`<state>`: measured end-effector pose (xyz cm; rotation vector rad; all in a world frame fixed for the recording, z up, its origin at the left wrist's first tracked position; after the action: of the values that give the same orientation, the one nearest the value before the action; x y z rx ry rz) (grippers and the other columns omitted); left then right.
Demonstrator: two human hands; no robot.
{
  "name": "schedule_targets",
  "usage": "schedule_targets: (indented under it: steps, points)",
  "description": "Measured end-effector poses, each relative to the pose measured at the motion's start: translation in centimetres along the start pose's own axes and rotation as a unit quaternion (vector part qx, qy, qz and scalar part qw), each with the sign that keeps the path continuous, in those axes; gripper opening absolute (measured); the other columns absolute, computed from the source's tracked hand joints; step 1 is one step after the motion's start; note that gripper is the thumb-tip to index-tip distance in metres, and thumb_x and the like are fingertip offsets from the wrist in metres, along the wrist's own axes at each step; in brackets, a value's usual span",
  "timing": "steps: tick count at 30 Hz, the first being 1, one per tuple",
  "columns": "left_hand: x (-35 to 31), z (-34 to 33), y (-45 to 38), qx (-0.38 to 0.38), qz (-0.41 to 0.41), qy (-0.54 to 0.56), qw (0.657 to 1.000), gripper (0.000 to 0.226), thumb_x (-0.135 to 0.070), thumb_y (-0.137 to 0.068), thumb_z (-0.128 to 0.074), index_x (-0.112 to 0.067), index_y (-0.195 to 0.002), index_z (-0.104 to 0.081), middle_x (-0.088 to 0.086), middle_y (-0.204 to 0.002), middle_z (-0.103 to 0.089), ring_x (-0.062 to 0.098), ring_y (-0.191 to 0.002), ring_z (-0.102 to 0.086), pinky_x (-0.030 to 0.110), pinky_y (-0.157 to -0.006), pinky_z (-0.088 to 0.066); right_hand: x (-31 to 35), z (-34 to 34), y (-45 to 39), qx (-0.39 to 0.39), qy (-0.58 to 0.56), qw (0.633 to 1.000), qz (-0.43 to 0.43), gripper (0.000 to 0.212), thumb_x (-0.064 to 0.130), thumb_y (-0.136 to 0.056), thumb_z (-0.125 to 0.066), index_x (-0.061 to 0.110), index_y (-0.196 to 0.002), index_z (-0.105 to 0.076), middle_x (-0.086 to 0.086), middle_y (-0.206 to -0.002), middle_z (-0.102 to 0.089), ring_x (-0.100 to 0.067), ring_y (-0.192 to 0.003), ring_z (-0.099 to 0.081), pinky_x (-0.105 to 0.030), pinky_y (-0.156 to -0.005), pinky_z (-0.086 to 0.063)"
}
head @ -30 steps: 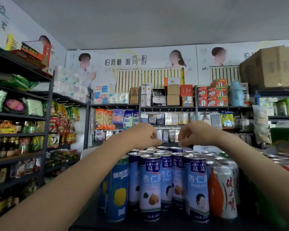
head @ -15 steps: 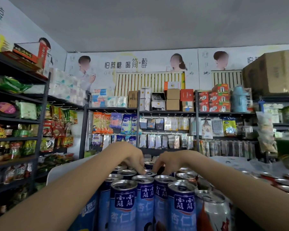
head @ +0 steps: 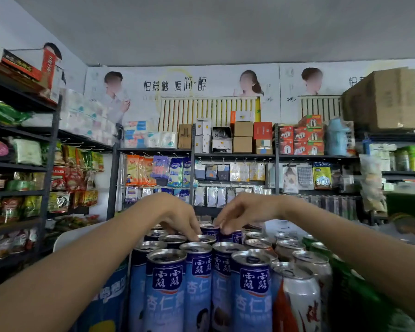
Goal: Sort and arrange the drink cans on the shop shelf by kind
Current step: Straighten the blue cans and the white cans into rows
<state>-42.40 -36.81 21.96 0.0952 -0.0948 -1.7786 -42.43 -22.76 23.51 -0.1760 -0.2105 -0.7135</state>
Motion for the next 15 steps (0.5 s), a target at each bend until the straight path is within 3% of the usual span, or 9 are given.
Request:
schedule_targets:
  steps: [3, 6, 11, 15]
  points:
    - [0.0, 0.0, -0.1, 0.001, 0.005, 0.022, 1.000, 0.044, -0.031, -0.093, -0.052, -0.020, -0.136, -0.046, -0.002, -0.143, -0.041, 0.019, -0.129, -0.040, 0.029, -0.101, -0.038, 1.5, -0.1, 1.6, 0.055, -0.022, 0.998, -0.016, 0.038, 0.035, -0.090, -0.056, 0.018, -0.125, -0.057, 0.005, -0.112, -0.066, -0.014, -0.105, -0.062, -0.030, -0.102, -0.040]
    - [-0.1, -0.2, 0.0, 0.006, 0.008, 0.023, 1.000, 0.046, -0.033, -0.093, -0.050, -0.022, -0.138, -0.043, -0.002, -0.145, -0.039, 0.019, -0.131, -0.038, 0.029, -0.101, -0.038, 3.3, -1.8, 1.5, 0.114, 0.087, 0.987, -0.067, 0.050, 0.045, -0.083, -0.063, 0.020, -0.126, -0.053, 0.012, -0.095, -0.061, -0.020, -0.103, -0.063, -0.031, -0.096, -0.043]
    - [-0.1, -0.1, 0.3, -0.006, 0.014, 0.006, 1.000, 0.045, -0.035, -0.094, -0.049, -0.025, -0.137, -0.043, -0.002, -0.147, -0.036, 0.019, -0.131, -0.036, 0.027, -0.098, -0.037, 3.6, -1.7, 0.6, 0.094, 0.106, 0.983, -0.115, 0.057, 0.036, -0.076, -0.075, 0.017, -0.121, -0.045, 0.007, -0.085, -0.058, -0.028, -0.095, -0.065, -0.036, -0.082, -0.051]
    - [0.0, -0.2, 0.7, -0.003, 0.015, 0.017, 1.000, 0.044, -0.033, -0.094, -0.050, -0.024, -0.136, -0.045, -0.002, -0.148, -0.034, 0.019, -0.131, -0.037, 0.028, -0.096, -0.037, 2.7, -0.1, 0.7, 0.026, 0.047, 0.989, -0.135, 0.055, 0.031, -0.072, -0.078, 0.019, -0.117, -0.047, 0.006, -0.088, -0.056, -0.011, -0.072, -0.063, -0.028, -0.067, -0.047]
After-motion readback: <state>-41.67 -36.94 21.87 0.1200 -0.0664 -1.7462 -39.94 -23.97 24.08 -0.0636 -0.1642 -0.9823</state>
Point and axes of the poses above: each hand's wrist, its own y-axis away from the middle knuckle, its own z-axis out of the back of the hand, x = y × z, the point moved 5 cm from there along -y, towards the middle knuckle
